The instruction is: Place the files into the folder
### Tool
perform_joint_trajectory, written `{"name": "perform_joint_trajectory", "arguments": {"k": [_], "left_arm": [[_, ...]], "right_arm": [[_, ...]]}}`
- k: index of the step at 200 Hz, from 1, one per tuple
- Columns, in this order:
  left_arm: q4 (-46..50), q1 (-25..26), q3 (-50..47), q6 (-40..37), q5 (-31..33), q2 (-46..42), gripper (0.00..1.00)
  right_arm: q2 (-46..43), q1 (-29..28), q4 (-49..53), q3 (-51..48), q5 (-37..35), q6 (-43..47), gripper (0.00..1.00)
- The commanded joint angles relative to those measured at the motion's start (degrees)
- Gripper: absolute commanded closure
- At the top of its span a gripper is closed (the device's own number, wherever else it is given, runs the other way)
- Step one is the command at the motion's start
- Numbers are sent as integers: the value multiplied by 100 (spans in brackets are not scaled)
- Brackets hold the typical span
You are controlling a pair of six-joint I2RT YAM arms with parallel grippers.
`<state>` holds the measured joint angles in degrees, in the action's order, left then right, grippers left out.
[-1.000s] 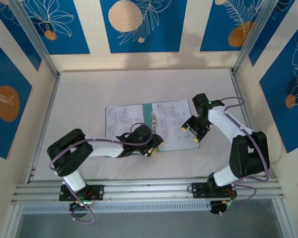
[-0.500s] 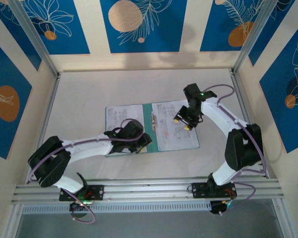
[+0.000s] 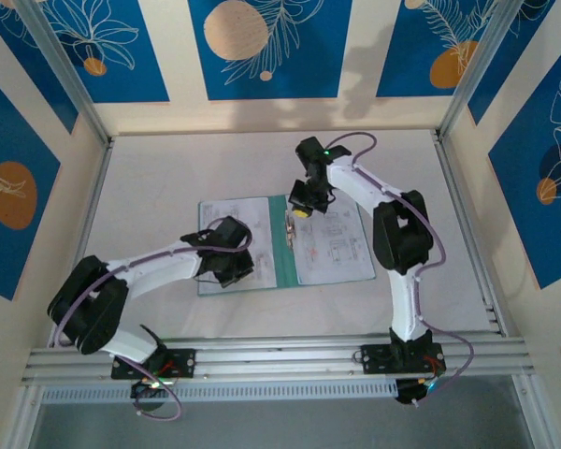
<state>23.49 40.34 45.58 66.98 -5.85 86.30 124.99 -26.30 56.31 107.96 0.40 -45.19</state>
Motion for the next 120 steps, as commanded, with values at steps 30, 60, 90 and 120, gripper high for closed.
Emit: {"name": "perform_joint_trajectory", "arguments": {"k": [30,60,90,120], "left_arm": [[314,-57,-280,-155,171,176,100],[262,-56,-382,-109,158,212,100],[254,-68,-377,-104,169,244,100],[236,-63,-357,-100,145,286,100]], "right_arm": [[891,-28,476,1106,64,401,100],[1189,-2,547,1463,108,502,100],[1410,18,608,1622,117,537,100],[1563,34,626,1747,188,577,100]]}}
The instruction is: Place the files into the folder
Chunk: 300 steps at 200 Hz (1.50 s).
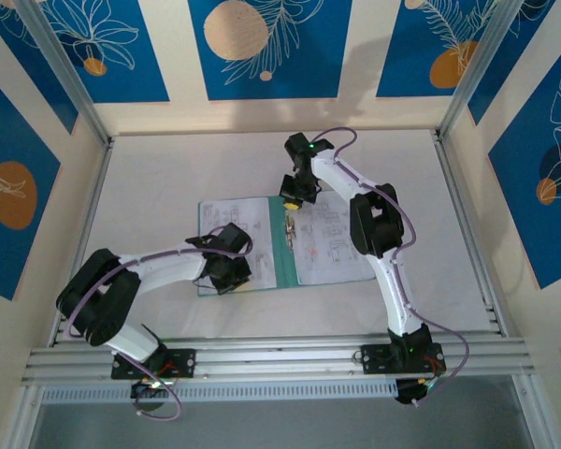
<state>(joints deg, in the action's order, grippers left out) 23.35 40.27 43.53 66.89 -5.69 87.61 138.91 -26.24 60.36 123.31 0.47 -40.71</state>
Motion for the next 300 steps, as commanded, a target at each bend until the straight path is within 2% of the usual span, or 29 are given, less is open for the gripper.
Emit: {"name": "perform_joint_trajectory", "arguments": {"k": [1,94,174,261,300], "left_arm": [[249,-56,-152,-90,130,153,100],[258,-54,-142,-58,137,124,100],[217,-47,-125,78,147,171,100],[204,-53,-81,112,120,203,100],[222,-46,-68,91,129,193,100]], "right_arm": [[171,25,222,221,186,131,100],[236,-40,246,309,389,160,100],[-444,-83,108,-163,656,204,100],[-1700,-218,-417,-1824,1050,138,100],[-2588,-226,-689,-2745,743,-202,100]]}}
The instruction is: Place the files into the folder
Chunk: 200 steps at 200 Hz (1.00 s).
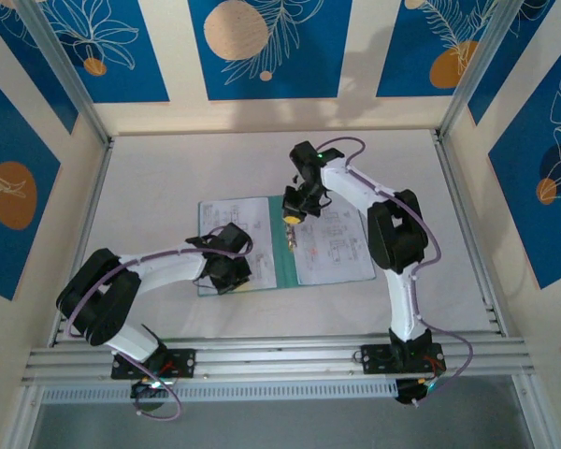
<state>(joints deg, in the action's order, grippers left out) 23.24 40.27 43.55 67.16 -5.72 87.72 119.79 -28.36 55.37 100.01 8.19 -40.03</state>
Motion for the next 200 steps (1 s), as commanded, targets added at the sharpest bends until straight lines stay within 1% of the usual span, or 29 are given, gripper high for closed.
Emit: {"name": "perform_joint_trajectory", "arguments": {"k": [1,17,35,46,57,70,84,93,103,123,149,173,200], "left_arm": [[238,-46,-68,67,132,183,100],[226,-54,-66,52,123,184,100],[204,-49,-66,42,104,192,100],[197,-49,-57,26,90,186,100],[174,-48,-66,20,74,185,100],[145,-52,-83,17,64,184,100],[114,-52,-101,17,53,167,100],[102,-46,-106,17,52,157,100],[71,-46,-110,17,42,149,100],[5,-48,-127,43,27,149,100],[-106,-45,-154,86,0,142,100],[-242,-10,-178,154,-41,179,100],[-495,126,-165,360,-140,279,100]], "right_arm": [[-689,-8,-197,-440,-37,-287,100],[-1074,26,-282,-849,-236,-700,100],[-1548,91,-601,-1457,-278,-1330,100],[-1892,124,-920,-1849,-308,-1732,97],[-2240,161,-1318,-2209,-280,-2183,87],[-2517,228,-1827,-2578,-90,-2728,76],[-2598,218,-1966,-2694,33,-3203,63],[-2581,208,-2041,-2741,147,-3537,57],[-2529,212,-2310,-2876,375,-3891,54],[-2358,189,-2635,-3080,680,-4549,52],[-2175,58,-3018,-3202,759,-5114,52],[-2103,-30,-2918,-3054,598,-5138,53],[-2238,45,-2941,-3216,484,-5139,53]]}}
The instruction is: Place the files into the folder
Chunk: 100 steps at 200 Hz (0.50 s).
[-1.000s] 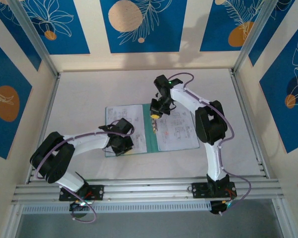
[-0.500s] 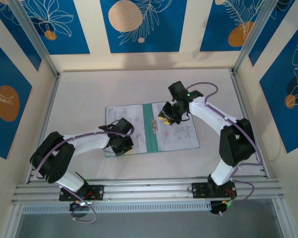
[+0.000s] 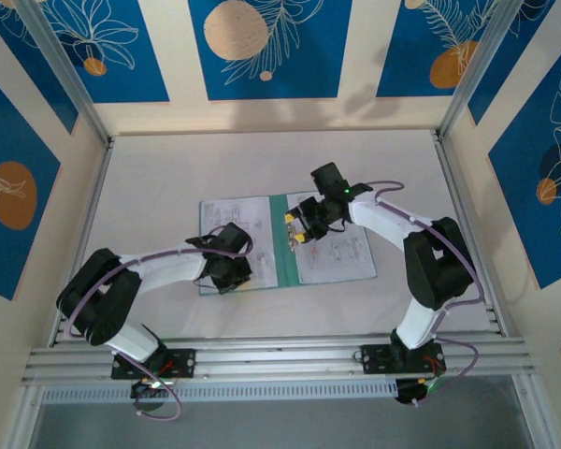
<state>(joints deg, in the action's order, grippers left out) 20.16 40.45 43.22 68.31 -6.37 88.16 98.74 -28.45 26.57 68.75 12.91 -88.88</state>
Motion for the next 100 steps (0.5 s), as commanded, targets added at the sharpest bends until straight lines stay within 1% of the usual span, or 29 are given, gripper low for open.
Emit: {"name": "perform_joint_trajectory", "arguments": {"k": [1,36,66,100], "left_arm": [[-192,115,-131,253,-79,240,100],[-546,397,-86,745,-247,337,100],[-1056,683,-46,1185,-485,507,100],[-1450,1031,261,1368,-648,921,100]], "right_arm": [[-139,56,-58,-99,15,-257,53],[-382,339,-126,-400,32,-20,53],[-619,620,-47,-565,-19,302,53],[-769,961,-219,-856,124,546,53]]}}
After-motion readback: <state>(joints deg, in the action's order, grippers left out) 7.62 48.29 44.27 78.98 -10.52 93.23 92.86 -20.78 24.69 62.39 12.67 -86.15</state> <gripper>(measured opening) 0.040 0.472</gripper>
